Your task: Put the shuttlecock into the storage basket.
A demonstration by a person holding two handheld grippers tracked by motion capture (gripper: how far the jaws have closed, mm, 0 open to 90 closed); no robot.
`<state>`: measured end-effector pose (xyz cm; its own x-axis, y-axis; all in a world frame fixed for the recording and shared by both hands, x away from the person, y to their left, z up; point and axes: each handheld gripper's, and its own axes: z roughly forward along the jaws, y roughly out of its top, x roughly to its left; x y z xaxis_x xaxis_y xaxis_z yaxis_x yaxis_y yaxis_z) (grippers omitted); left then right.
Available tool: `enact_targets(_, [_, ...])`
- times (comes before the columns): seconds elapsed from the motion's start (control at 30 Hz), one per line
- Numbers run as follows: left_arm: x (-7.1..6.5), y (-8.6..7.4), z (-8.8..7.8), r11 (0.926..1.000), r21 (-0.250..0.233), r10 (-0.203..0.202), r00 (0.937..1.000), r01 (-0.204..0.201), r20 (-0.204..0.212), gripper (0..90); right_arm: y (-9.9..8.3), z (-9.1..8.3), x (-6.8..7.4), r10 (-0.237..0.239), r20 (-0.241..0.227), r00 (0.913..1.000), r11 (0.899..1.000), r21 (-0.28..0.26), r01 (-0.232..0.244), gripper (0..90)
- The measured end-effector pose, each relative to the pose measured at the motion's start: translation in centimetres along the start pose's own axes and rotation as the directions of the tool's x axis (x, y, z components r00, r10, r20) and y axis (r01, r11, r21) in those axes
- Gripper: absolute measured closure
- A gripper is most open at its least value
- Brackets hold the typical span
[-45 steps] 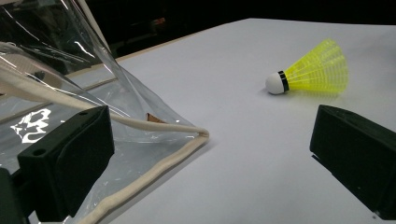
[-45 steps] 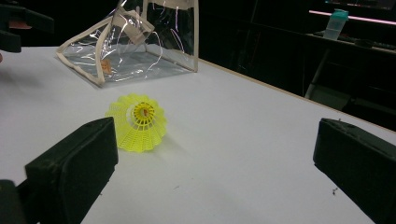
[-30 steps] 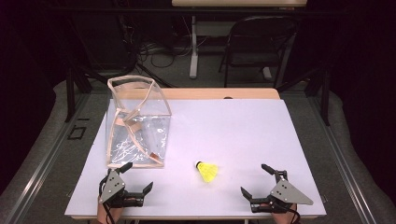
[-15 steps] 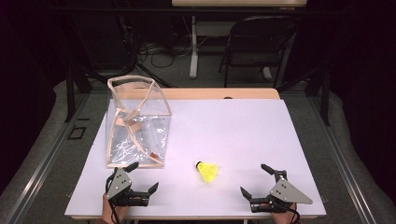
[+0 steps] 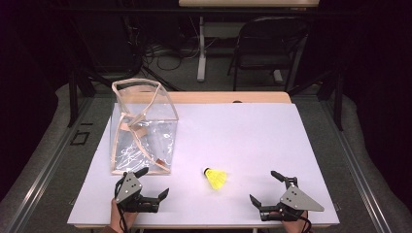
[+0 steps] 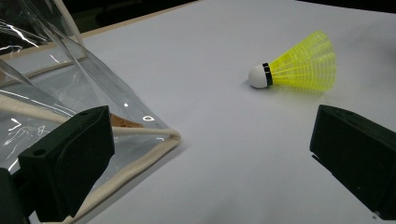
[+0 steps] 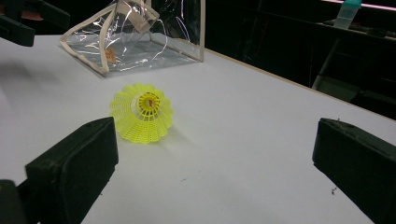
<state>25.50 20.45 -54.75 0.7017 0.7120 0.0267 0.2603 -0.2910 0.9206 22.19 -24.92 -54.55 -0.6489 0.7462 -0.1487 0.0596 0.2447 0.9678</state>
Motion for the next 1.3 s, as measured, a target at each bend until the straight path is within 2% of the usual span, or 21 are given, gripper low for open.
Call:
enact_targets(0.57, [-0.7, 0.8, 0.8, 0.9996, 0.005, 0.027, 0.9985, -0.028, 0.046, 0.0, 0.0, 0.0, 0.0, -0.001, 0.000, 1.0000, 1.000, 0.006, 0.001, 0.1])
enact_targets(1.3, [-1.9, 1.6, 2.4, 0.9990, 0.022, 0.038, 0.9964, -0.039, 0.075, 0.0, -0.1, 0.1, 0.0, 0.006, -0.004, 1.0000, 1.000, 0.017, -0.006, 0.2])
